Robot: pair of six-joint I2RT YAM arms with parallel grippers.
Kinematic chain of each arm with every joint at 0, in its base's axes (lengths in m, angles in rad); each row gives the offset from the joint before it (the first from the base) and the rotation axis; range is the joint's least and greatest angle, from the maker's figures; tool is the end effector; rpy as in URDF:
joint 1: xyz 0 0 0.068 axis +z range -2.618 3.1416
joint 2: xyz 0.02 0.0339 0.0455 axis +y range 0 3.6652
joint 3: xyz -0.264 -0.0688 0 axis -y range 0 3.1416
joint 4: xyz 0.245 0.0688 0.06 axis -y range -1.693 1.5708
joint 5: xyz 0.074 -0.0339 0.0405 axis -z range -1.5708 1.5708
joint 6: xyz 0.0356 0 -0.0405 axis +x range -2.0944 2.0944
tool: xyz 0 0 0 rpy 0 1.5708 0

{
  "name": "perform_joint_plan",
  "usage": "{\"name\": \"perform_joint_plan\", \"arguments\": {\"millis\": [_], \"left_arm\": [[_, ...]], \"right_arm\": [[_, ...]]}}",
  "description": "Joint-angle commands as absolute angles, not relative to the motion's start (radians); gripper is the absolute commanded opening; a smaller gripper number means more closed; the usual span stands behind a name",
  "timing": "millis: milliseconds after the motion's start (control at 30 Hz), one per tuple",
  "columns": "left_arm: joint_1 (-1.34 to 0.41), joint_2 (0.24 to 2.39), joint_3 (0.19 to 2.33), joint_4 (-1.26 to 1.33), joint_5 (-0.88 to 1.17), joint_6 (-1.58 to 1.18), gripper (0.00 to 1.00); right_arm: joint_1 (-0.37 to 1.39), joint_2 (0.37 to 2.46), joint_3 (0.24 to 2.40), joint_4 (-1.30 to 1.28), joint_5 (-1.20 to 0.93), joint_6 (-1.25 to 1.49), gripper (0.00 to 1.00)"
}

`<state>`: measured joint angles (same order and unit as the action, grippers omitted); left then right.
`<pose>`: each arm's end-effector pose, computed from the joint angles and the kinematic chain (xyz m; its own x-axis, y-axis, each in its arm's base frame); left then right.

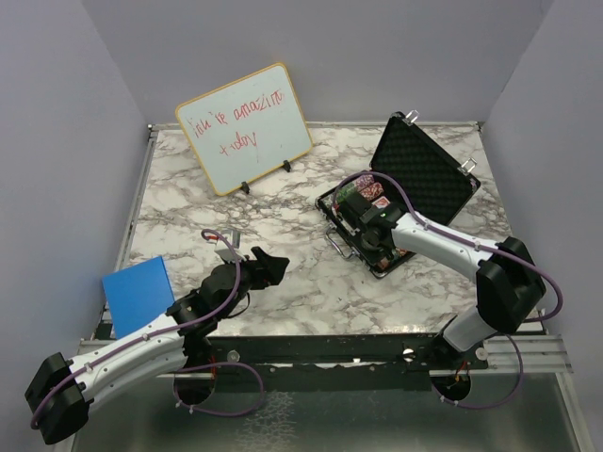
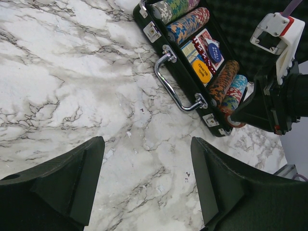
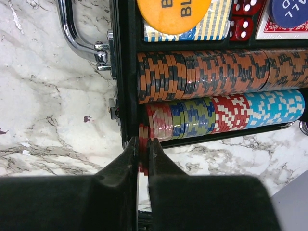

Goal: Pack up texas hold em set

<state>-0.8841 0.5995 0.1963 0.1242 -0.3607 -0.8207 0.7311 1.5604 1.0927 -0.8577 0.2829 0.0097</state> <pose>0.1074 -0.1112 0.1920 -0.4910 -0.4808 -0.7265 0.2189 0.7391 -0.6371 0.2220 0.1857 0.2156 -0.7278 -0.6403 -0.2456 -0.5836 0.7664 -0.2684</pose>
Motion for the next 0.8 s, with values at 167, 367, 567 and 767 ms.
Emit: {"name": "perform_joint_plan", "arguments": {"millis": [167, 367, 567, 767], "left_arm": [[-0.884, 0.602, 0.209, 0.119, -0.382, -0.799, 0.79], [-0.884, 0.605, 0.207, 0.124, -0.381, -0.8, 0.79], [-0.884, 0.608, 0.211, 0.123, -0.382, -0.799, 0.79], [-0.884, 0.618, 0.224, 0.121, -0.383, -0.797, 0.81]], "right_arm": [[0.727, 1.563, 1.136, -0.885, 0.293, 0.045, 0.36], [0.727, 1.499, 1.139, -0.878, 0.27, 0.051, 0.37], [0.726, 1.408, 1.196, -0.843, 0.48, 0.105, 0.4], [0.706, 1.357, 1.324, -0.736, 0.733, 0.056, 0.65]]}}
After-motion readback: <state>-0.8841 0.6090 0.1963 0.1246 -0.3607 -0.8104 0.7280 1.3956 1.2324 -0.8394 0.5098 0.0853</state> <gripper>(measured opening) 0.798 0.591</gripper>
